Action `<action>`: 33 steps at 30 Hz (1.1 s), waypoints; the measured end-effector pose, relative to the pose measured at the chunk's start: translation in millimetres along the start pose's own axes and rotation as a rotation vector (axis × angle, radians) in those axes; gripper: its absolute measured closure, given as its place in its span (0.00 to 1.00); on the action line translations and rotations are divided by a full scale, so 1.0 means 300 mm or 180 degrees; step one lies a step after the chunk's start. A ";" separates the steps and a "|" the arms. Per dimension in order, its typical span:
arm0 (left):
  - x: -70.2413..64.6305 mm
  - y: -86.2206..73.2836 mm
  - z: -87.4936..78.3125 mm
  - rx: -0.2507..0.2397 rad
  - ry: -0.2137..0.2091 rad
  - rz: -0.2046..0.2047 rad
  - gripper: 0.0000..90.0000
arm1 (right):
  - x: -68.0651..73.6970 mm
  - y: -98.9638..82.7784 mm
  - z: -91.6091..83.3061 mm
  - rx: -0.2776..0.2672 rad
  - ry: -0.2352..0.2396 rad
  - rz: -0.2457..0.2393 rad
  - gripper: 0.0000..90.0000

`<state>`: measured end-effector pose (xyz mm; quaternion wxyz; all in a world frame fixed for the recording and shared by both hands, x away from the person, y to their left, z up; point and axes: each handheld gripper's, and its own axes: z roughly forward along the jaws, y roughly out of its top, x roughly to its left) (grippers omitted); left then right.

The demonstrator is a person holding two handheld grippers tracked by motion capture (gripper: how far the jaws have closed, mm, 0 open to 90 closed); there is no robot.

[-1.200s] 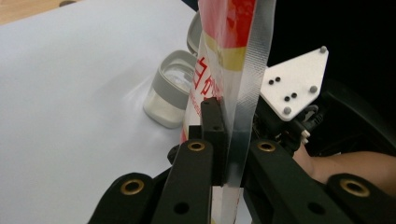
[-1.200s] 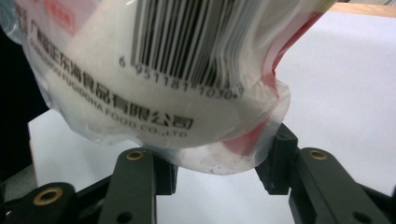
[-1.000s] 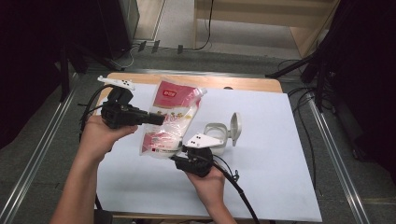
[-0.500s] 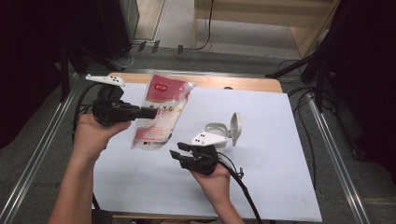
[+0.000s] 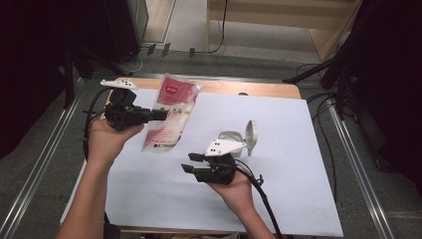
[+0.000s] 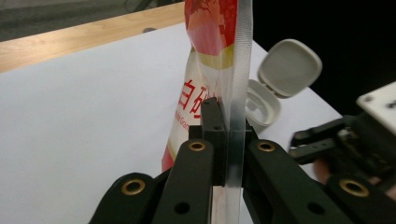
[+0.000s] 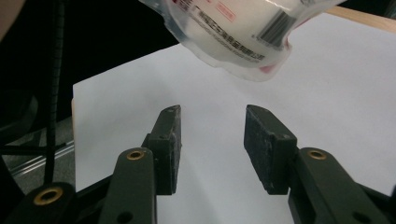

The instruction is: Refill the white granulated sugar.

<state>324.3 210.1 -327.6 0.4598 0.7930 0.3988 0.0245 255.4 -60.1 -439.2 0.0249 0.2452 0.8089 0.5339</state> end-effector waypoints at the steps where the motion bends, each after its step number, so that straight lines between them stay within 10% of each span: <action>1: 0.009 0.001 0.010 0.0023 0.0028 -0.0008 1.00 | -0.005 0.002 -0.004 0.0017 0.0029 0.0005 0.64; 20: 0.106 0.000 0.199 -0.0010 0.0142 -0.0068 1.00 | -0.097 -0.011 -0.109 0.0135 0.0314 0.0039 0.64; 33: 0.145 -0.067 0.265 0.0085 0.0151 -0.0156 1.00 | -0.128 -0.065 -0.193 0.0130 0.0116 0.0045 0.59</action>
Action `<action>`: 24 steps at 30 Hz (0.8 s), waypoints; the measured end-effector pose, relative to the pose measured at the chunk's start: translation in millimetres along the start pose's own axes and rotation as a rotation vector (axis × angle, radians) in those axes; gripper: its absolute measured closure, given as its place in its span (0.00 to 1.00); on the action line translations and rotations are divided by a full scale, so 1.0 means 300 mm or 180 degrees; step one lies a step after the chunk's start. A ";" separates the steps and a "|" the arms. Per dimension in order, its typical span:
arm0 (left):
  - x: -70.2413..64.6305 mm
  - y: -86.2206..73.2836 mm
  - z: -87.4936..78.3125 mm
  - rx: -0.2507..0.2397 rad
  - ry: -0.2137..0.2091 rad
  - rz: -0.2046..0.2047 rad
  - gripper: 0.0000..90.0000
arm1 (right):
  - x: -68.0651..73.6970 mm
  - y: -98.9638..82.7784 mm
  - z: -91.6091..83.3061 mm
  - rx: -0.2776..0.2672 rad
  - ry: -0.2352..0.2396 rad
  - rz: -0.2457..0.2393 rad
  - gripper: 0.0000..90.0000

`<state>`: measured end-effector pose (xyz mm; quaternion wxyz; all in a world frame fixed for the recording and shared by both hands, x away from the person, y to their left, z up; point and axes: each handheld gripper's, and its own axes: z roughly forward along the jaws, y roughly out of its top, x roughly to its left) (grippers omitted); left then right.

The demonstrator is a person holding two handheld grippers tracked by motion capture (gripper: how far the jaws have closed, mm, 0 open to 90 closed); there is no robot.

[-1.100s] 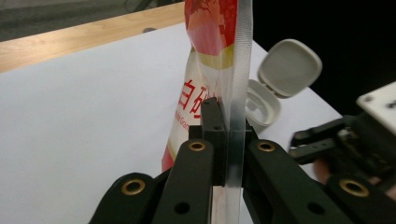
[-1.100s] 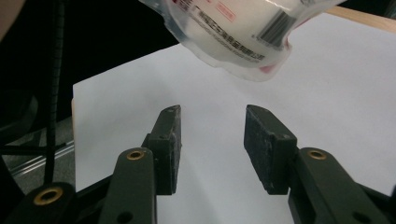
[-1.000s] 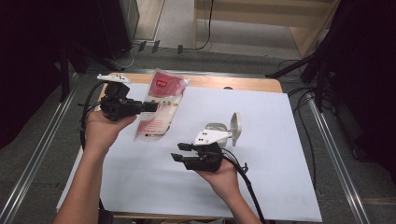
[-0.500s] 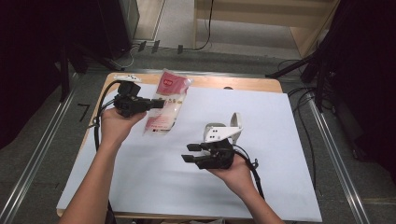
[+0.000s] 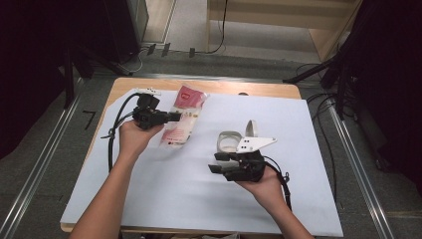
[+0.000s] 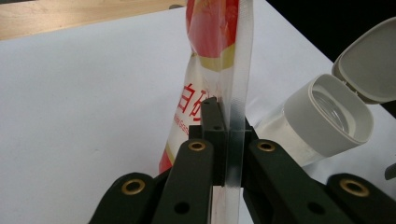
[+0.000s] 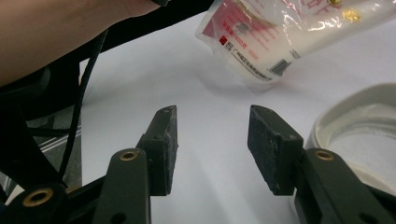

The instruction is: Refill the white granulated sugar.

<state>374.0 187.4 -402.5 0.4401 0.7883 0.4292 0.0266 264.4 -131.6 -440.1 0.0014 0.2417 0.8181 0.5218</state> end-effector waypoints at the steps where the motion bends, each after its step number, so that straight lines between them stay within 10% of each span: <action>1: 0.002 -0.002 0.000 -0.0014 -0.0007 -0.0012 1.00 | -0.001 -0.005 -0.006 -0.0011 0.0009 0.0007 0.59; 24: 0.016 -0.088 -0.068 0.0015 -0.0034 0.0112 1.00 | -0.048 -0.098 -0.139 0.0052 -0.0225 0.0102 0.59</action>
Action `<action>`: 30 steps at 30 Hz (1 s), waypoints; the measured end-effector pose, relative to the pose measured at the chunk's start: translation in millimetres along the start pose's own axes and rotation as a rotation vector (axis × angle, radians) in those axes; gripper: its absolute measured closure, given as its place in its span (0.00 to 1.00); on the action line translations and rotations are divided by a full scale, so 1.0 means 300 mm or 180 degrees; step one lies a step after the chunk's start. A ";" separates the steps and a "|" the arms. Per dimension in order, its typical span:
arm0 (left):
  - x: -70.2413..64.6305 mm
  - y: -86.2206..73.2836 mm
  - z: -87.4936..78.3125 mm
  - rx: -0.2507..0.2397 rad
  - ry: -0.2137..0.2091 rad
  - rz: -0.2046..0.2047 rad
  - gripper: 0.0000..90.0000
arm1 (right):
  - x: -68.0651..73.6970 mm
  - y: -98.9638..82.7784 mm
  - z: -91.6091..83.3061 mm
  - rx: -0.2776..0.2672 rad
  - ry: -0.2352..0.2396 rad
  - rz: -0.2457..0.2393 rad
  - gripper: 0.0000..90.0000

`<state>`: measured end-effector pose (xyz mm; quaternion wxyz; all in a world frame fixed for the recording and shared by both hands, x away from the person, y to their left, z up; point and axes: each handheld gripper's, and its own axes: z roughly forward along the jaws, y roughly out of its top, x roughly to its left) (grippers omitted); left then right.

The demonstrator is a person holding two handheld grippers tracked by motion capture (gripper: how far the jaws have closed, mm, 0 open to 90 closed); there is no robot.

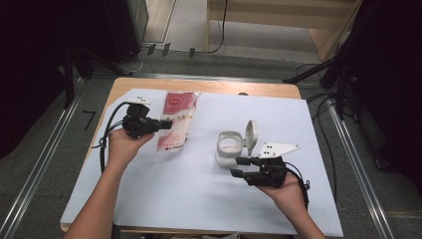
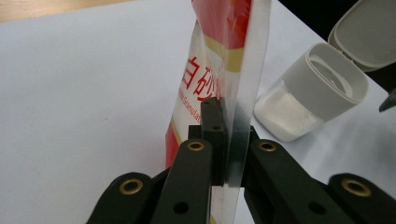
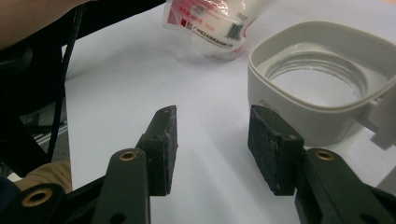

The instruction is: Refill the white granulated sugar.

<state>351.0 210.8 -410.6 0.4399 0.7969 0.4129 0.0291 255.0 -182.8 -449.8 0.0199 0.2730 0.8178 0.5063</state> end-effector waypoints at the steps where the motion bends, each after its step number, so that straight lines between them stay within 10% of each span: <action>1: 0.001 -0.009 -0.006 0.0005 -0.0018 0.0004 1.00 | 0.000 -0.002 -0.001 -0.0020 0.0008 -0.0001 0.59; 30: 0.004 -0.147 -0.070 0.0038 -0.0117 0.0100 0.87 | -0.008 -0.007 -0.008 -0.0048 -0.0105 -0.0016 0.58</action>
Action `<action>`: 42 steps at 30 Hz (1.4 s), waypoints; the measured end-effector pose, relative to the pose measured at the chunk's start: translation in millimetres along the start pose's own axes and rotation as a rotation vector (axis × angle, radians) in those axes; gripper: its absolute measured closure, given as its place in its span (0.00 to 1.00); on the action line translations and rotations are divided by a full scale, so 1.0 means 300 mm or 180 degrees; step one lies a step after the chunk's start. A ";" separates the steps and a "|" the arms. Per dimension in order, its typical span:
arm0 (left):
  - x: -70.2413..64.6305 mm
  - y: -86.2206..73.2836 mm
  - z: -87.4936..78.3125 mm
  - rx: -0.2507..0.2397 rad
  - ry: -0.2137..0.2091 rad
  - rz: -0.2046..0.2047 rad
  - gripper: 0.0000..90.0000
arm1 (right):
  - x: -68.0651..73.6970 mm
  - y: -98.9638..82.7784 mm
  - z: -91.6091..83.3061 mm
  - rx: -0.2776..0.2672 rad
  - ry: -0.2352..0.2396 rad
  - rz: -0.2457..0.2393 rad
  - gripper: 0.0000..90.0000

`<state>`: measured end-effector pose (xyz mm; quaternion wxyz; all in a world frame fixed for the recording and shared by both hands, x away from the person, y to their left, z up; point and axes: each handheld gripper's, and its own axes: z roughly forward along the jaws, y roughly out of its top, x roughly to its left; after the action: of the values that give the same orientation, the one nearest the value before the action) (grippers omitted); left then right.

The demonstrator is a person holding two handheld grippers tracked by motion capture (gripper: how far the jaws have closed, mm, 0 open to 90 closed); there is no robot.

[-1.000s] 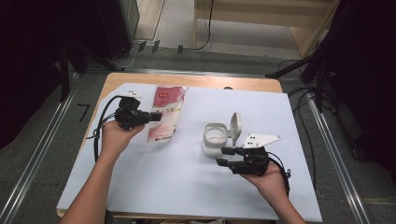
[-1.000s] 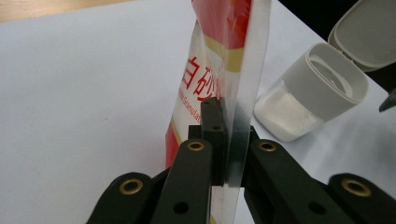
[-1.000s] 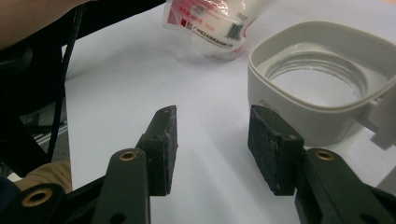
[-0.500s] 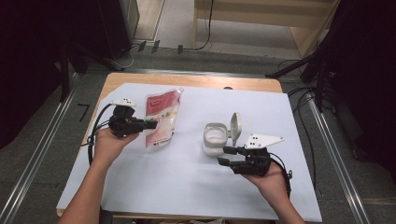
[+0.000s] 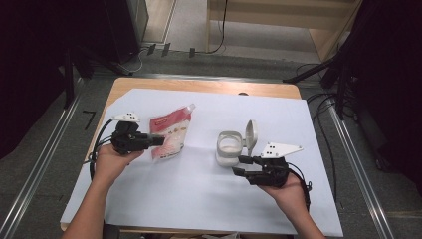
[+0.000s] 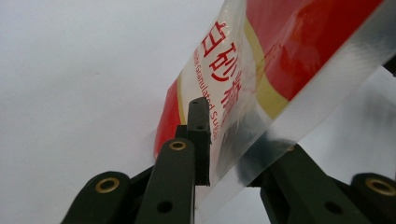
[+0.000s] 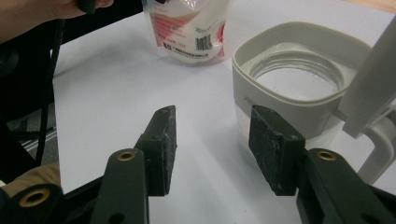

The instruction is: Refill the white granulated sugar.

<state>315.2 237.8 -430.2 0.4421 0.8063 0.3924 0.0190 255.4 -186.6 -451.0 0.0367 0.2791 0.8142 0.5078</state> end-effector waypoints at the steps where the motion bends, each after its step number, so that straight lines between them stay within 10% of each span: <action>1: 0.003 -0.002 -0.001 -0.0006 -0.0004 -0.0018 0.85 | 0.000 0.000 0.002 0.0004 0.0002 -0.0001 0.58; 42: -0.033 -0.037 -0.116 -0.0069 0.0157 0.0212 0.55 | -0.053 0.038 -0.076 -0.0044 -0.0113 0.0069 0.60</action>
<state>288.4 259.1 -414.0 0.4402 0.8134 0.3760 0.0579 265.5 -209.1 -433.9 0.0476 0.2965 0.8068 0.5087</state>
